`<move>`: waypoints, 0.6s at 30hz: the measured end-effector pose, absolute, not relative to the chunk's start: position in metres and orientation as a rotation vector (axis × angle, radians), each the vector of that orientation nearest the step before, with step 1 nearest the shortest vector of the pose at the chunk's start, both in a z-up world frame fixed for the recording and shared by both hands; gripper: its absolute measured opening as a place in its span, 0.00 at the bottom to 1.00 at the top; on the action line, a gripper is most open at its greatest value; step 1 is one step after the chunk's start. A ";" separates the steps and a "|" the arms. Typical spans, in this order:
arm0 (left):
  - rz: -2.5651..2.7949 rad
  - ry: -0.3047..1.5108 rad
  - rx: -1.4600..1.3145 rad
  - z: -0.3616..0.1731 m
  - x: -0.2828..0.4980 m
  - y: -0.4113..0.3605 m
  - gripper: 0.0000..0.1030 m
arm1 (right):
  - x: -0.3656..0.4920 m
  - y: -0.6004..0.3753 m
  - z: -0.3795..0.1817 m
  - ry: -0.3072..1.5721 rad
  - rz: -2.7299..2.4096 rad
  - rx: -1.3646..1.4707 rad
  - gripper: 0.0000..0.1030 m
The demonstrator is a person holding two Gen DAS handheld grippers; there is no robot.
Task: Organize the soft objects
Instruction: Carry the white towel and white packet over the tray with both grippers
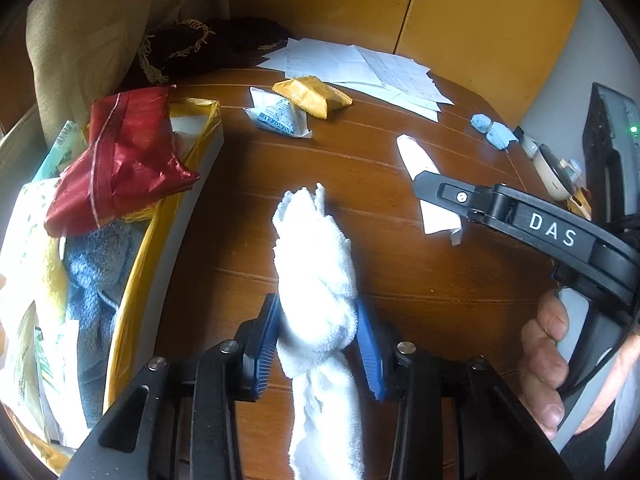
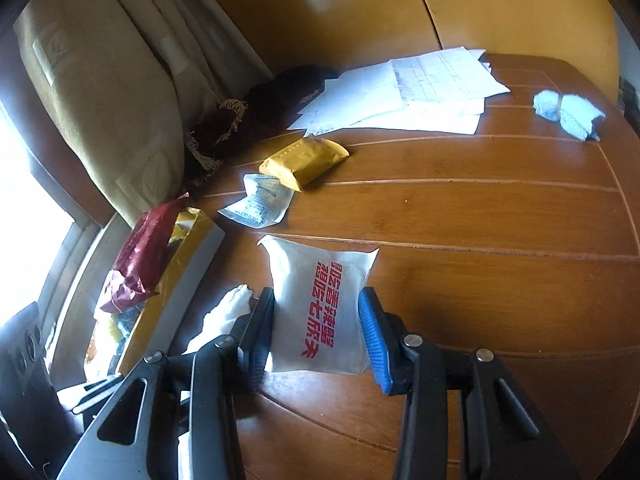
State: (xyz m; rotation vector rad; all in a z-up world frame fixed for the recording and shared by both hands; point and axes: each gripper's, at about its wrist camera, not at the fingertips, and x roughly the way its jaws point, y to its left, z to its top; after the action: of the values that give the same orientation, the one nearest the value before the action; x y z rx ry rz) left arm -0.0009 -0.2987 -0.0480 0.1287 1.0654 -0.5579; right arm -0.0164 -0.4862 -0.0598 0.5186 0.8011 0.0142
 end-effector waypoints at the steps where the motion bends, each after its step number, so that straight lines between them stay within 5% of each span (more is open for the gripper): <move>1: -0.568 1.062 0.108 -0.045 -0.003 -0.295 0.36 | -0.016 -0.487 -0.060 0.806 0.021 0.527 0.40; 18: -0.578 0.930 -0.275 0.051 0.001 -0.114 0.36 | -0.042 -0.411 0.001 0.711 0.275 0.458 0.40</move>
State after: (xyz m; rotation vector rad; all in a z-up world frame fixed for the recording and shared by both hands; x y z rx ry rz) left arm 0.0010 -0.1142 0.0514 -0.2747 0.9301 -0.5785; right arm -0.0420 -0.4110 0.0005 0.4582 0.7107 0.2751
